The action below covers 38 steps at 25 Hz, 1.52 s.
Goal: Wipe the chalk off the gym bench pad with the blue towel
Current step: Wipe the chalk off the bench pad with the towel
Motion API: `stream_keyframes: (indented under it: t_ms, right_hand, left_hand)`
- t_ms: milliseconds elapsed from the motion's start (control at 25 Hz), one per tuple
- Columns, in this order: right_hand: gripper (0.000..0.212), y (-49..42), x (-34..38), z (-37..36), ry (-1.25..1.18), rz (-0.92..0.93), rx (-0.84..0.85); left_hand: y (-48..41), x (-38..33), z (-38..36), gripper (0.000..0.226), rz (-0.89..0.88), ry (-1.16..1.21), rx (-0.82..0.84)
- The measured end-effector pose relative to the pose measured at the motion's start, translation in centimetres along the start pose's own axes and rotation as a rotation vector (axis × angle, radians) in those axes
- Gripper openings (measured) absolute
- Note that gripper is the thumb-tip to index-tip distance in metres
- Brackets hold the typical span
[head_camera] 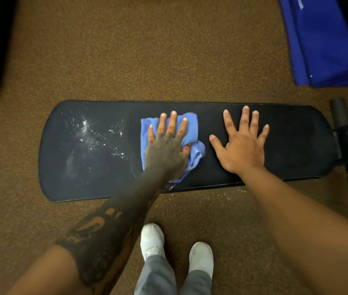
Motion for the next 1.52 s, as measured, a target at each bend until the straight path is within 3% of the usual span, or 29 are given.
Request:
stream_keyframes:
  t_ms: [200,440,560,760,920,1040,1120,1320,1520]
  right_hand:
    - [0.079,0.0,0.0,0.1,-0.003,-0.001,0.011]
    - [0.079,0.0,0.0,0.0,0.017,-0.006,0.014]
    - [0.078,0.0,0.2,-0.1,0.013,-0.017,0.034]
    - [0.072,0.3,0.9,-0.3,0.017,0.03,0.042]
    - [0.068,0.8,2.9,-0.4,-0.019,0.072,0.049]
    - [0.061,1.5,5.7,-1.0,-0.043,0.117,0.053]
    - [0.06,1.9,6.4,-1.2,-0.06,0.108,0.054]
    - [0.057,2.2,6.2,-1.3,-0.069,0.112,0.023]
    - [0.054,2.0,6.3,-1.3,-0.099,0.103,0.022]
  left_hand:
    - [3.2,4.1,0.1,0.063,0.211,0.075,-0.032]
    - [6.1,-1.9,-1.0,0.063,0.062,0.023,0.033]
    - [2.5,0.4,-0.4,0.063,0.021,-0.013,0.009]
    - [2.1,6.4,0.3,0.062,0.116,0.075,-0.02]
    - [7.1,1.3,-1.1,0.064,0.08,0.054,0.069]
    - [5.6,-1.5,-0.8,0.064,-0.032,0.033,0.066]
    - [3.0,0.7,-0.3,0.064,-0.048,-0.005,0.045]
    - [1.6,9.6,0.9,0.064,0.128,0.06,-0.003]
    - [7.3,3.2,-0.9,0.065,0.004,0.003,0.072]
Point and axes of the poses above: each hand's wrist, its own y-axis away from the middle knuckle, its own z-axis out of the back of the hand, x = y × z, the point moved 9 cm from there along -y, towards the middle knuckle, and after that the axes turned 3 degrees about -y, right-handed, at the moved point
